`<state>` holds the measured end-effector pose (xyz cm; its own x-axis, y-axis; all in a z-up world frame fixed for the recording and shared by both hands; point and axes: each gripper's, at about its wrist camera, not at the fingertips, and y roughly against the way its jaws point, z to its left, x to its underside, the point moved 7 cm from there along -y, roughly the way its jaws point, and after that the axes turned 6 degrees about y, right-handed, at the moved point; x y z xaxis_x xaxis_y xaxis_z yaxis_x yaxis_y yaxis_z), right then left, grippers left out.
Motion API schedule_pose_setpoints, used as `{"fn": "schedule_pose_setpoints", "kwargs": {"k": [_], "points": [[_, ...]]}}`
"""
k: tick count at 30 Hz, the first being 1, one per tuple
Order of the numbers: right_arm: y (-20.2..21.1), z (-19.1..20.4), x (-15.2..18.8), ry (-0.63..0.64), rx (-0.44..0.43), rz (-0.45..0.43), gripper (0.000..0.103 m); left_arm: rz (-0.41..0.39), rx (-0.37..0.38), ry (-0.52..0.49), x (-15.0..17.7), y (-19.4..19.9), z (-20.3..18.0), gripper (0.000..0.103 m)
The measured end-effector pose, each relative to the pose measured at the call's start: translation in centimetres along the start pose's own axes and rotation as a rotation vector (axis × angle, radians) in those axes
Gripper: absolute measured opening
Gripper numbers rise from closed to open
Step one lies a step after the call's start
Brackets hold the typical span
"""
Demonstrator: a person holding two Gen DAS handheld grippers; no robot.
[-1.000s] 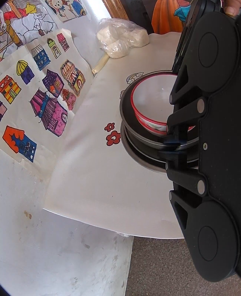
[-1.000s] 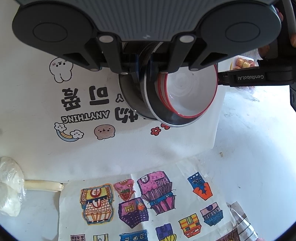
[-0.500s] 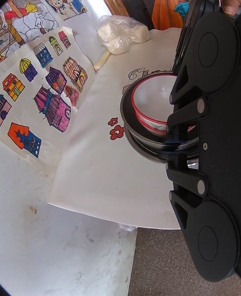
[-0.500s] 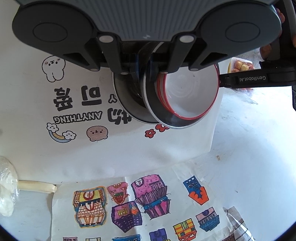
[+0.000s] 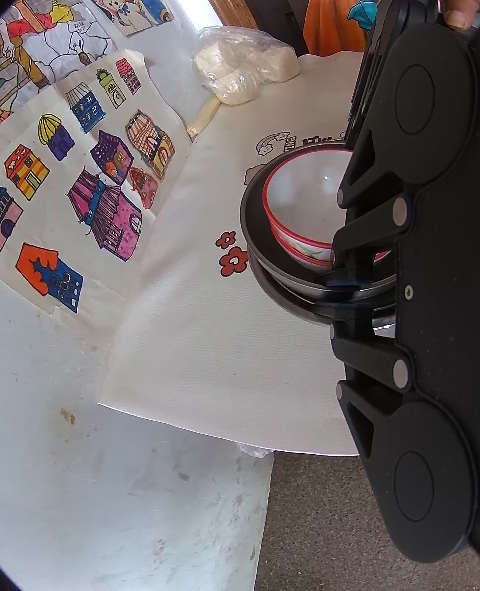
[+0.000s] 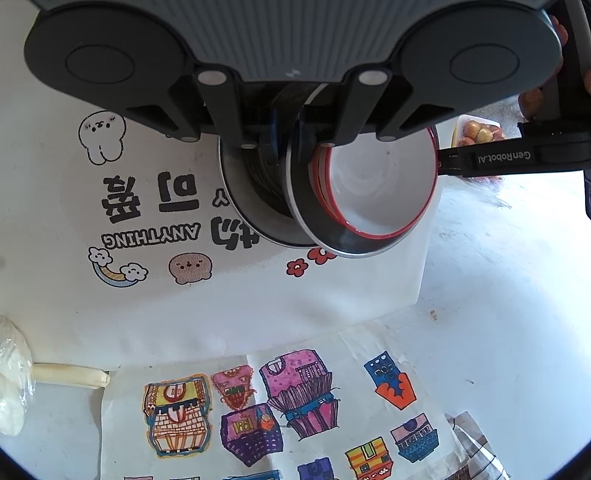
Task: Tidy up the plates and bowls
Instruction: 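Carry the steel bowl over the stack of steel plates, then lower the steel bowl onto the plates and open both tools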
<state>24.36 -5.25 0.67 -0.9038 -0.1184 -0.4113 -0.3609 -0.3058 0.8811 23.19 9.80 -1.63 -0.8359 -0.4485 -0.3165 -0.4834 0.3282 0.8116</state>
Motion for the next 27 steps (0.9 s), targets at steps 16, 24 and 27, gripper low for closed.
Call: {"fn": "schedule_pose_setpoints", "kwargs": {"k": [16, 24, 27], "points": [[-0.04, -0.25, -0.09, -0.008, -0.003, -0.004, 0.014, -0.002, -0.002, 0.005, -0.07, -0.03, 0.00, 0.006], [-0.01, -0.31, -0.13, -0.008, -0.003, -0.006, 0.013, -0.004, -0.005, 0.003, -0.10, -0.06, -0.04, 0.006], [0.03, -0.28, -0.15, -0.005, 0.001, -0.009, 0.013, -0.006, -0.008, 0.002, -0.11, -0.08, -0.10, 0.006]]}}
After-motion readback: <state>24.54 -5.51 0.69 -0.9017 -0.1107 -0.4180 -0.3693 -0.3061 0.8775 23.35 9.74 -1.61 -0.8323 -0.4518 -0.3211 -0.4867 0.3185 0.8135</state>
